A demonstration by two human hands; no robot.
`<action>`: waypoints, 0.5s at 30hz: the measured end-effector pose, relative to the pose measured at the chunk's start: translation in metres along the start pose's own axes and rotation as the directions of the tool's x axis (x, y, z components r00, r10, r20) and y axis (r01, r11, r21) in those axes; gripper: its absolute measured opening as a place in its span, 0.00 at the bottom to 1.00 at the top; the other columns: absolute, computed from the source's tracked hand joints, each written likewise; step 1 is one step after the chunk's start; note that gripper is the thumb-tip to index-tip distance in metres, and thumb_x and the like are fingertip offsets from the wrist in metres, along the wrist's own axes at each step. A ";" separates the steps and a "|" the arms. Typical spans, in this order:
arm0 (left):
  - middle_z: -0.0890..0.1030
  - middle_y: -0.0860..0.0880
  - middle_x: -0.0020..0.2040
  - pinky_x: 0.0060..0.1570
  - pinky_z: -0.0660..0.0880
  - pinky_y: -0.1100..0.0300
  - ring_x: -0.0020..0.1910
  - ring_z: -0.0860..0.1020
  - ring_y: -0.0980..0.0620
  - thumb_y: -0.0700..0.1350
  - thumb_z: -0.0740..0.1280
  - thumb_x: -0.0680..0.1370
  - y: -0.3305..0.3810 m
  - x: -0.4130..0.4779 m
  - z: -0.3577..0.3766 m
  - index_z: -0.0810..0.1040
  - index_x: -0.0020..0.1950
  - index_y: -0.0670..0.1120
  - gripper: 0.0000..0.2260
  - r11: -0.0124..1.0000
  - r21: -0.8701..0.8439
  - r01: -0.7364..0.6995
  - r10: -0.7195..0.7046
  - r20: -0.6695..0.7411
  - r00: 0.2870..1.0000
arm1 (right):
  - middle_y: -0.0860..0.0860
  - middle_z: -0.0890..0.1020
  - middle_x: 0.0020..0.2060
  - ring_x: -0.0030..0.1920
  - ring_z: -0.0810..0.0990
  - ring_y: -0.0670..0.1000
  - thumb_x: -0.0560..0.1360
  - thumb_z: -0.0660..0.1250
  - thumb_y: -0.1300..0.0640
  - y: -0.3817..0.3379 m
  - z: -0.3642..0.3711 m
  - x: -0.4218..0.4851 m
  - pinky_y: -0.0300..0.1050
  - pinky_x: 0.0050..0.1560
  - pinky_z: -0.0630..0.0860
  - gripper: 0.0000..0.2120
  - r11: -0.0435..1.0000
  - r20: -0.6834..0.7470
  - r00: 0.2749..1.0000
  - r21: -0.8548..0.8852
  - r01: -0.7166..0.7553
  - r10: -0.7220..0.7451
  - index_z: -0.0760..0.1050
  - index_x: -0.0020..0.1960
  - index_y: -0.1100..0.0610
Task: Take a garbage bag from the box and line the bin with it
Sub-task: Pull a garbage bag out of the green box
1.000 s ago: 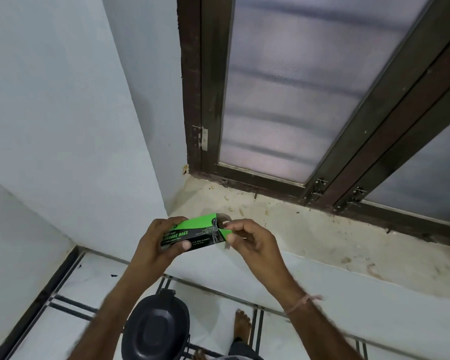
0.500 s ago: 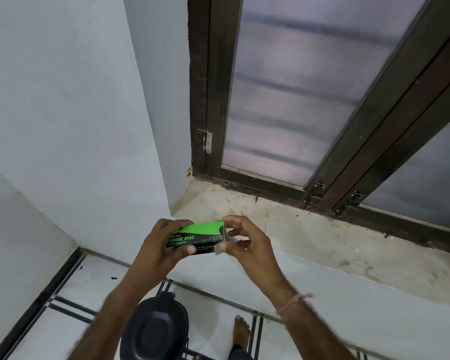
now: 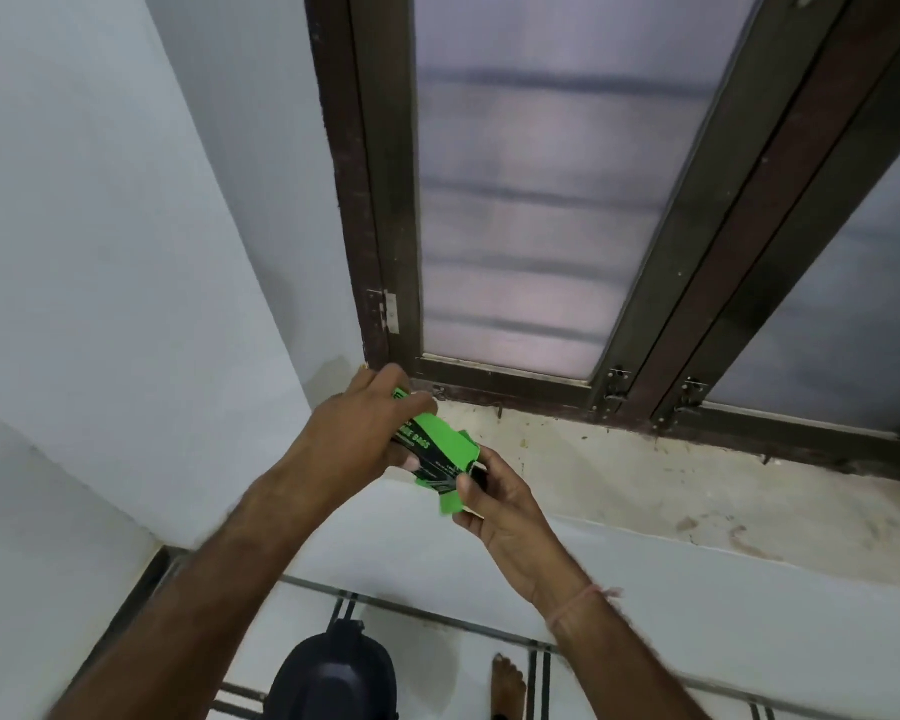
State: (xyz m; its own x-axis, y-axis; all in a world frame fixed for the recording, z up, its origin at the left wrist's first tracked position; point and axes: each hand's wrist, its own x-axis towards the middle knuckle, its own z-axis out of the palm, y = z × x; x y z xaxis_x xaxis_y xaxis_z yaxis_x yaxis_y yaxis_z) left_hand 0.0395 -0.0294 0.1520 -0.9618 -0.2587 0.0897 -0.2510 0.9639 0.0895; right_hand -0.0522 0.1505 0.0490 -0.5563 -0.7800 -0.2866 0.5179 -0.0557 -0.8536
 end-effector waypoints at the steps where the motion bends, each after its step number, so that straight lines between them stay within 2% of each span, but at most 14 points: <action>1: 0.71 0.52 0.70 0.54 0.79 0.54 0.68 0.69 0.50 0.52 0.74 0.76 -0.004 0.000 -0.001 0.73 0.73 0.59 0.26 1.000 -0.023 0.011 -0.011 -0.001 1.000 | 0.52 0.85 0.61 0.57 0.81 0.50 0.73 0.74 0.49 -0.001 0.000 0.000 0.47 0.53 0.78 0.26 1.000 -0.021 1.000 -0.006 -0.010 0.010 0.77 0.70 0.50; 3: 0.72 0.51 0.69 0.56 0.77 0.53 0.67 0.71 0.49 0.50 0.75 0.75 -0.011 0.002 0.005 0.75 0.72 0.59 0.25 0.996 -0.085 0.029 -0.028 0.014 1.000 | 0.50 0.86 0.55 0.50 0.83 0.47 0.73 0.74 0.47 -0.006 -0.006 0.002 0.44 0.47 0.77 0.22 1.000 -0.075 0.997 0.001 -0.024 0.024 0.81 0.66 0.51; 6: 0.73 0.52 0.67 0.55 0.78 0.52 0.65 0.72 0.48 0.49 0.77 0.74 -0.021 0.001 0.025 0.76 0.69 0.58 0.24 0.981 -0.186 0.061 -0.056 0.031 0.998 | 0.53 0.88 0.50 0.42 0.86 0.48 0.72 0.74 0.52 -0.011 -0.020 0.007 0.41 0.43 0.82 0.17 1.000 -0.135 0.991 0.017 -0.016 0.018 0.84 0.59 0.56; 10: 0.73 0.51 0.66 0.53 0.79 0.54 0.63 0.72 0.49 0.44 0.77 0.74 -0.031 0.004 0.062 0.77 0.67 0.55 0.23 0.925 -0.358 0.129 -0.129 0.023 0.991 | 0.59 0.88 0.52 0.47 0.86 0.59 0.73 0.75 0.58 -0.016 -0.047 0.013 0.42 0.47 0.84 0.14 0.999 -0.214 0.976 -0.019 0.028 -0.032 0.84 0.57 0.61; 13: 0.73 0.52 0.65 0.57 0.78 0.53 0.62 0.73 0.48 0.40 0.77 0.73 -0.037 0.015 0.088 0.78 0.66 0.53 0.24 0.871 -0.465 0.159 -0.171 0.016 0.985 | 0.59 0.87 0.48 0.48 0.86 0.61 0.76 0.73 0.63 -0.020 -0.068 0.017 0.44 0.49 0.85 0.09 0.998 -0.274 0.960 -0.028 0.049 -0.055 0.84 0.56 0.62; 15: 0.73 0.52 0.64 0.60 0.77 0.52 0.62 0.74 0.47 0.38 0.78 0.72 -0.040 0.026 0.105 0.78 0.66 0.52 0.25 0.840 -0.509 0.187 -0.200 0.030 0.979 | 0.61 0.87 0.50 0.49 0.86 0.61 0.77 0.73 0.63 -0.026 -0.081 0.021 0.44 0.49 0.85 0.09 0.998 -0.302 0.952 -0.026 0.051 -0.057 0.84 0.57 0.62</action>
State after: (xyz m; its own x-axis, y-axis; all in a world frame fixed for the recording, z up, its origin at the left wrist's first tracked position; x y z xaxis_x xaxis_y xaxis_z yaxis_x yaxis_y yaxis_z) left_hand 0.0133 -0.0675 0.0466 -0.8951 -0.4441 0.0400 -0.3349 0.7288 0.5972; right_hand -0.1297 0.1857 0.0297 -0.7550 -0.5508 -0.3558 0.4717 -0.0792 -0.8782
